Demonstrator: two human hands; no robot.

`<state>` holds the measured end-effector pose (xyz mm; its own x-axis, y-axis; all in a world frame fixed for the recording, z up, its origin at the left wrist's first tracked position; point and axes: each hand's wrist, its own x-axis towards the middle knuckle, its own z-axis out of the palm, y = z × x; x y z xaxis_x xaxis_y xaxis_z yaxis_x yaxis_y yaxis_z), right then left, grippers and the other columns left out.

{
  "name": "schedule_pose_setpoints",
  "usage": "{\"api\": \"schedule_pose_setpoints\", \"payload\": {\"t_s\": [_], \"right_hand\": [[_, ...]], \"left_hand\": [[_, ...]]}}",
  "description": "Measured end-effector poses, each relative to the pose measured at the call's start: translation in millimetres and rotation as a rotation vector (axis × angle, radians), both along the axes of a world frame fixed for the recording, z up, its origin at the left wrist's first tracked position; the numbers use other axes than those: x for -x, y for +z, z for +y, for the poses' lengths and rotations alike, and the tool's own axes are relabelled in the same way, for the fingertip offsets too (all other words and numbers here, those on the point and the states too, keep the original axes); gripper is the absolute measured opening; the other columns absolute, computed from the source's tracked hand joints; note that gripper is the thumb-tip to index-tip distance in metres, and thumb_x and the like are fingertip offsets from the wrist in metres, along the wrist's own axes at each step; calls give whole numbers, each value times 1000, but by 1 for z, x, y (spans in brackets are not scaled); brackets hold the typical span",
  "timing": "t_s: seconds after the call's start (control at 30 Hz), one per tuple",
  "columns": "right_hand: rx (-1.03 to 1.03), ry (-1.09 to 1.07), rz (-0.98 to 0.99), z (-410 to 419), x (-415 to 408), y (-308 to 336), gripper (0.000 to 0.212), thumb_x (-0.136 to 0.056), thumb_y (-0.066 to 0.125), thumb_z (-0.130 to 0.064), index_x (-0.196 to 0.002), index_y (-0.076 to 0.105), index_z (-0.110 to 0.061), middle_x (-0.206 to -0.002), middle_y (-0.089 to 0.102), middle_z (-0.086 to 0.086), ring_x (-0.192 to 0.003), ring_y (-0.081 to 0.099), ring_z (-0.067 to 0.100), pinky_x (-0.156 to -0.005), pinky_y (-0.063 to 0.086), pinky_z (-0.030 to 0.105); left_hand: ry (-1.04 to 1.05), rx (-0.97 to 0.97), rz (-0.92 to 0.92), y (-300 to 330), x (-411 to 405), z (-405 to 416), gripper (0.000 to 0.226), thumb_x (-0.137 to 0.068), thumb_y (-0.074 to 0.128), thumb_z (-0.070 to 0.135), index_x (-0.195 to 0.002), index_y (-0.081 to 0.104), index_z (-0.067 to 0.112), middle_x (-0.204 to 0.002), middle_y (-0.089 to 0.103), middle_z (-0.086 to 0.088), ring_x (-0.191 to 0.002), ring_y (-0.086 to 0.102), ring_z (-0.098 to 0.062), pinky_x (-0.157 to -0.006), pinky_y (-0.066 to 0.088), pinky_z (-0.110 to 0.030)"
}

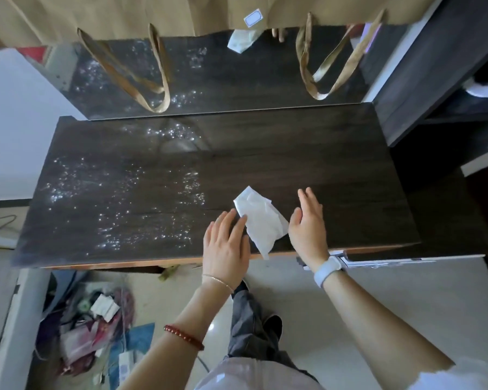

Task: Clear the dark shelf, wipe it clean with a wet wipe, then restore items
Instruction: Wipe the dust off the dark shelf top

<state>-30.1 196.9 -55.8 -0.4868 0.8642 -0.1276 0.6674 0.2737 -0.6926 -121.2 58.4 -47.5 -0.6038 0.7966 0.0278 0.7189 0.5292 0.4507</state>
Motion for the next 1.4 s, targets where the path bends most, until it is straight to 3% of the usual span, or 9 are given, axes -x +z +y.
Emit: {"api": "schedule_pose_setpoints", "payload": {"t_s": [0.17,0.27,0.37,0.5,0.73,0.97,1.07,1.27,1.4], "right_hand": [[-311,115,-285,12,-39,-23,46,-88,48,-2,-133,42,-2,-143,37,18,-135,29,32,-109,17,47],[-350,71,-313,7,-32,-25,45,-88,46,-4,-133,42,-1,-143,37,19,-135,31,32,-109,17,48],[-329,14,-331,-3,-16,-24,47,-88,39,-11,-133,41,2,-144,34,23,-136,28,35,-110,14,48],[-361,158,-329,-31,18,-22,53,-85,25,-18,-129,46,2,-139,40,25,-131,35,37,-107,15,49],[-397,299,-345,-73,58,-22,55,-84,23,-21,-129,46,1,-140,40,23,-131,36,36,-107,16,48],[-374,185,-317,-81,68,-21,45,-87,37,-9,-130,43,4,-142,36,25,-134,29,38,-108,18,52],[-351,110,-338,-93,84,-18,45,-88,45,-3,-131,40,6,-143,32,27,-135,26,40,-109,17,55],[-307,-1,-395,-133,123,-22,56,-85,27,-19,-134,35,8,-144,30,29,-135,24,41,-110,15,54],[-321,-27,-429,-135,127,-24,57,-86,28,-19,-135,32,7,-145,27,28,-136,22,40,-110,14,54]], "left_hand": [[-88,394,71,-10,-15,62,68,-86,6,37,-138,32,2,-147,30,-17,-137,25,-32,-111,20,-48],[-99,415,95,-25,-26,60,58,-89,22,34,-134,41,3,-140,42,-16,-131,38,-29,-107,31,-46],[-183,360,127,-29,-8,24,55,-92,23,34,-138,33,5,-145,35,-13,-136,29,-27,-112,15,-40],[159,417,126,-29,63,-65,61,-93,8,39,-144,13,7,-153,15,-13,-141,10,-24,-115,0,-36],[657,494,14,-15,147,-152,56,-97,23,26,-145,0,9,-155,-1,-14,-142,-4,-26,-116,-4,-41],[-2,405,155,-19,84,-83,59,-91,22,37,-139,32,4,-144,36,-16,-135,30,-30,-108,20,-49],[-78,419,127,-18,106,-102,57,-95,17,40,-139,30,6,-144,38,-14,-134,33,-28,-107,26,-49],[320,481,72,-19,211,-231,61,-95,9,42,-142,-13,11,-151,-12,-13,-142,-6,-24,-115,-3,-37],[559,369,-11,-18,248,-240,57,-96,23,33,-146,6,9,-153,2,-21,-142,0,-31,-116,3,-42]]}}
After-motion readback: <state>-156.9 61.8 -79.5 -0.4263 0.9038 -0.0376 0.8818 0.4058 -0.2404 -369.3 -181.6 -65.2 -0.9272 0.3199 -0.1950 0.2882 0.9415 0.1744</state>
